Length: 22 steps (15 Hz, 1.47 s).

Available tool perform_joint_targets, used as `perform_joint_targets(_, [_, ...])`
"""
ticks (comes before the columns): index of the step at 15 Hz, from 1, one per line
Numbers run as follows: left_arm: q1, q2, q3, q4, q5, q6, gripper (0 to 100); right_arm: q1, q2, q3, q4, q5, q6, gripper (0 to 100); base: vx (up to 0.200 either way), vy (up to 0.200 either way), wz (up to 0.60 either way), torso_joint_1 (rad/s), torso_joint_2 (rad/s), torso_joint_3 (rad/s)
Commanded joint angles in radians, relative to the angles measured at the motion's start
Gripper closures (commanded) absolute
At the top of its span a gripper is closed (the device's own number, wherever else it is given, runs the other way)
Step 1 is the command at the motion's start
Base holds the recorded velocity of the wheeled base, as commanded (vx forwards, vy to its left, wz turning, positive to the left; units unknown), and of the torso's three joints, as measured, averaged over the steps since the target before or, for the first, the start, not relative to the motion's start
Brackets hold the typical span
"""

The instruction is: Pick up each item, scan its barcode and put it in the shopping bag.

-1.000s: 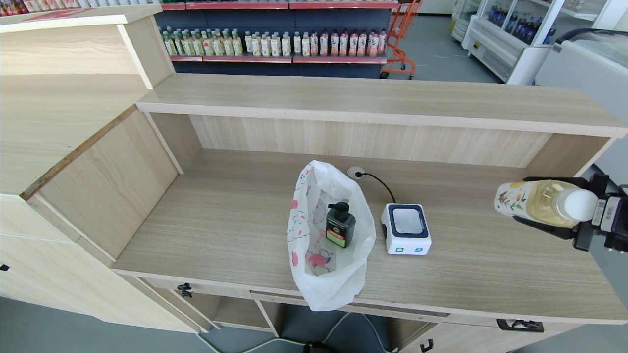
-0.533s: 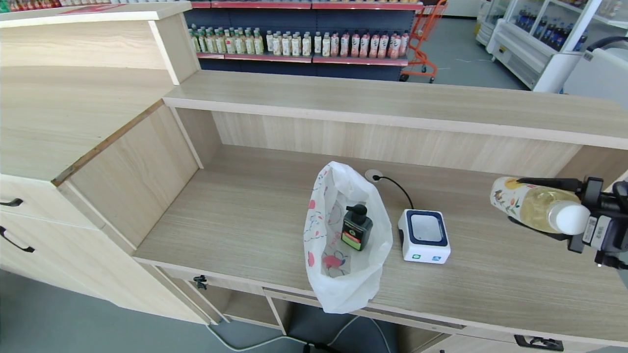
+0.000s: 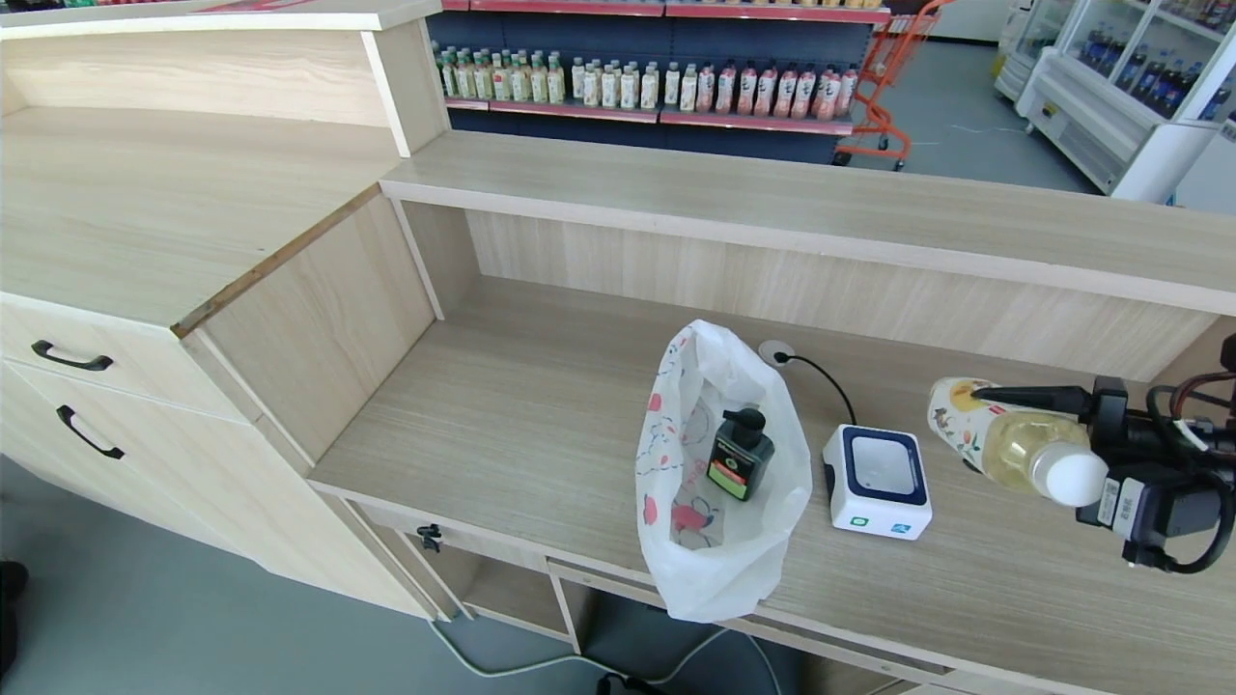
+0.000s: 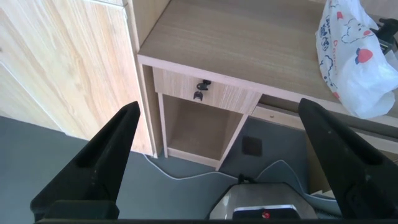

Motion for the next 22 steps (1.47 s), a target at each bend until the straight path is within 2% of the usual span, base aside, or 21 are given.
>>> perform_joint_targets(1, [0.0, 0.0, 0.0, 0.0, 0.0, 0.0, 0, 0.002, 0.051, 0.008, 0.0, 0.002, -0.026, 100, 0.0, 0.0, 0.0, 0.0, 0.0, 0.0])
perform_joint_targets(7, [0.0, 0.0, 0.0, 0.0, 0.0, -0.001, 0, 0.023, 0.129, 0.008, -0.002, 0.043, -0.103, 100, 0.0, 0.0, 0.0, 0.0, 0.0, 0.0])
perform_joint_targets(15, [0.0, 0.0, 0.0, 0.0, 0.0, 0.0, 0, 0.028, 0.177, -0.008, -0.009, 0.045, -0.106, 100, 0.0, 0.0, 0.0, 0.0, 0.0, 0.0])
perform_joint_targets(22, [0.0, 0.0, 0.0, 0.0, 0.0, 0.0, 0, 0.037, 0.228, -0.079, -0.012, 0.054, -0.127, 100, 0.0, 0.0, 0.0, 0.0, 0.0, 0.0])
